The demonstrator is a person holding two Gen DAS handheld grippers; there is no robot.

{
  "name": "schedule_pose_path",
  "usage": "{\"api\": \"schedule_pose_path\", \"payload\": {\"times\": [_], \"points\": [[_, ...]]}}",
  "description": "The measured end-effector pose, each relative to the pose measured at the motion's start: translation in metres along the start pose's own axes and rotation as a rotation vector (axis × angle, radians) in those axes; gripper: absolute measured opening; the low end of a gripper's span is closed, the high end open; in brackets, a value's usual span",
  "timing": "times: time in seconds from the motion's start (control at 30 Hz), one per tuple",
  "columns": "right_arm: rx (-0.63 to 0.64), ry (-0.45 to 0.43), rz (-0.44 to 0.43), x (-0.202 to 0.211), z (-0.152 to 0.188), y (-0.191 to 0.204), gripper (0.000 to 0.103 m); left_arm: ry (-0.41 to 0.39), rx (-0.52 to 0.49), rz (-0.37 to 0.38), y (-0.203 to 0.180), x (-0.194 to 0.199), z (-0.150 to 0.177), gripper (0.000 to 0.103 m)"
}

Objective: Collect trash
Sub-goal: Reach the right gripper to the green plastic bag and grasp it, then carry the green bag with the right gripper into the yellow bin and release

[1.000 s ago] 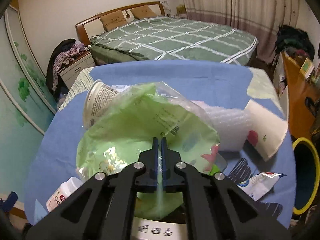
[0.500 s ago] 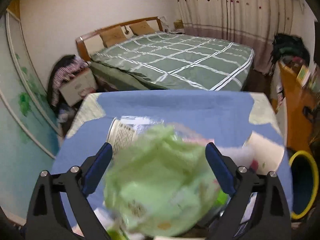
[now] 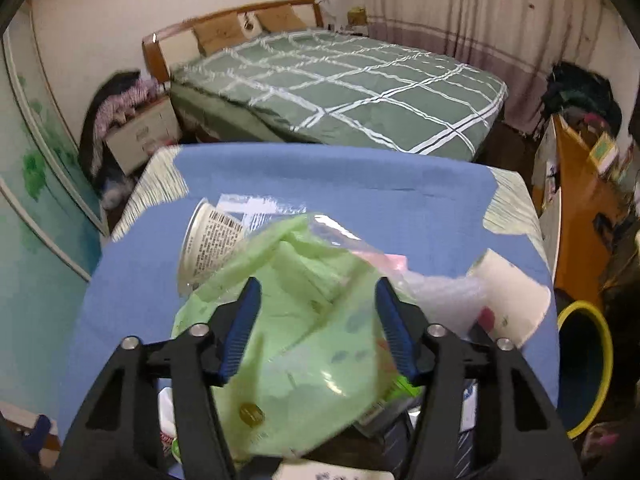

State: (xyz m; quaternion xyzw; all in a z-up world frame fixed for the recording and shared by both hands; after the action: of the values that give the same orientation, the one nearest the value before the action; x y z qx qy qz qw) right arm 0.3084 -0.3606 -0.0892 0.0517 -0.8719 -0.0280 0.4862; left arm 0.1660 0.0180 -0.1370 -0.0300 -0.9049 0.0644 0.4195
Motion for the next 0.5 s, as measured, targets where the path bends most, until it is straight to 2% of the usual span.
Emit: {"api": "schedule_pose_path", "payload": {"times": [0.13,0.23,0.33,0.37,0.4,0.43,0.47,0.5], "points": [[-0.073,-0.048,-0.012,0.013,0.004,-0.025,0.075,-0.001,-0.010,-0.002,-0.004,0.000,-0.001,0.099],[-0.095,-0.008,-0.033,0.002,0.007,-0.032,0.075,0.002,-0.014,0.003,-0.006,-0.001,0.000,0.099],[-0.098,0.013,-0.102,-0.004,0.008,-0.023,0.074,0.002,-0.023,0.000,-0.009,0.000,0.001,0.099],[-0.095,0.019,-0.116,-0.005,0.008,-0.020,0.059,0.003,-0.026,-0.003,-0.009,0.000,0.001,0.099],[-0.094,0.028,-0.134,-0.006,0.009,-0.016,0.039,0.002,-0.026,-0.002,-0.008,0.001,0.002,0.099],[-0.095,0.033,-0.140,-0.006,0.008,-0.015,0.031,0.001,-0.025,-0.002,-0.008,0.002,0.002,0.099],[-0.099,0.026,-0.145,-0.003,0.008,-0.015,0.016,0.000,-0.024,-0.003,-0.007,0.002,0.002,0.099],[-0.102,0.012,-0.147,0.000,0.009,-0.015,0.012,0.000,-0.022,-0.003,-0.007,0.002,0.001,0.099]]}}
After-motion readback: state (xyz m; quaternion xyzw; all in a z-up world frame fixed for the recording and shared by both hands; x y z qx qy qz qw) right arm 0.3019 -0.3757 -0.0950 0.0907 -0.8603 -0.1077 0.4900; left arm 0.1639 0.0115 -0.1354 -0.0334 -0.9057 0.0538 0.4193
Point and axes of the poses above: each gripper's, at about its wrist camera, not at the fingertips, and x roughly against the way its jaws point, y to its left, z to its underside, the point moved 9 cm from there along -x, roughly the way its jaws point, and after that the axes turned 7 degrees about y, right-handed, at the moved point
